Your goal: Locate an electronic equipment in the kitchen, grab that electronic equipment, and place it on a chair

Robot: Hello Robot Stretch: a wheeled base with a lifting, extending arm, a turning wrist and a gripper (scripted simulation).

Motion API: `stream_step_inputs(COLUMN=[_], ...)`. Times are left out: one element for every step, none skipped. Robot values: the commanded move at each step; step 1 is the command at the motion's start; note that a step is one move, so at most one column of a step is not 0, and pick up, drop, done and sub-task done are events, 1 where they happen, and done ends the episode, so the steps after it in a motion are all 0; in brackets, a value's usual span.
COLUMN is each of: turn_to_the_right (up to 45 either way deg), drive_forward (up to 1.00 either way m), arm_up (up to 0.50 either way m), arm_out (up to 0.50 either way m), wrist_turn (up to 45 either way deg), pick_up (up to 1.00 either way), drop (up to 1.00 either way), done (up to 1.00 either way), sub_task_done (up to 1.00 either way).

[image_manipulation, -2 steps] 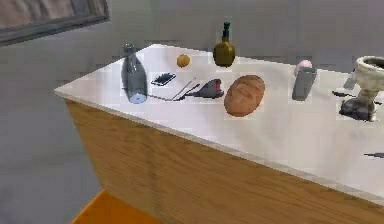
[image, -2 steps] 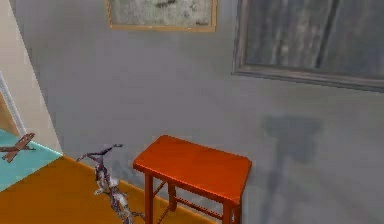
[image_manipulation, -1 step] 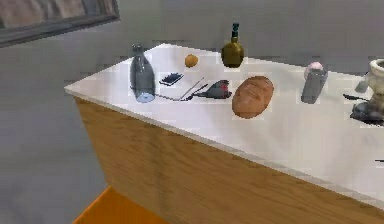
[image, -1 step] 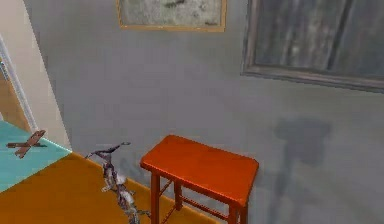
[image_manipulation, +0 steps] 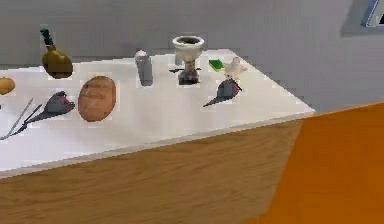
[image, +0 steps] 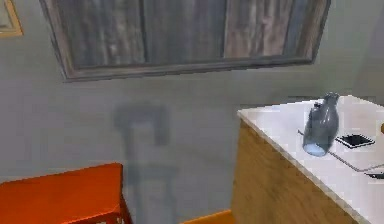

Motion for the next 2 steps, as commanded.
stream_step_inputs(turn_to_the_right=[45.0,45.0], drive_forward=[0.0,0.0], arm_up=[0.0,0.0], arm_out=[0.0,0.0], wrist_turn=[0.0,0.0], pick_up=[0.0,0.0], drop=[0.0,0.0], done=[0.0,0.0], sub_task_done=[0.0,0.0])
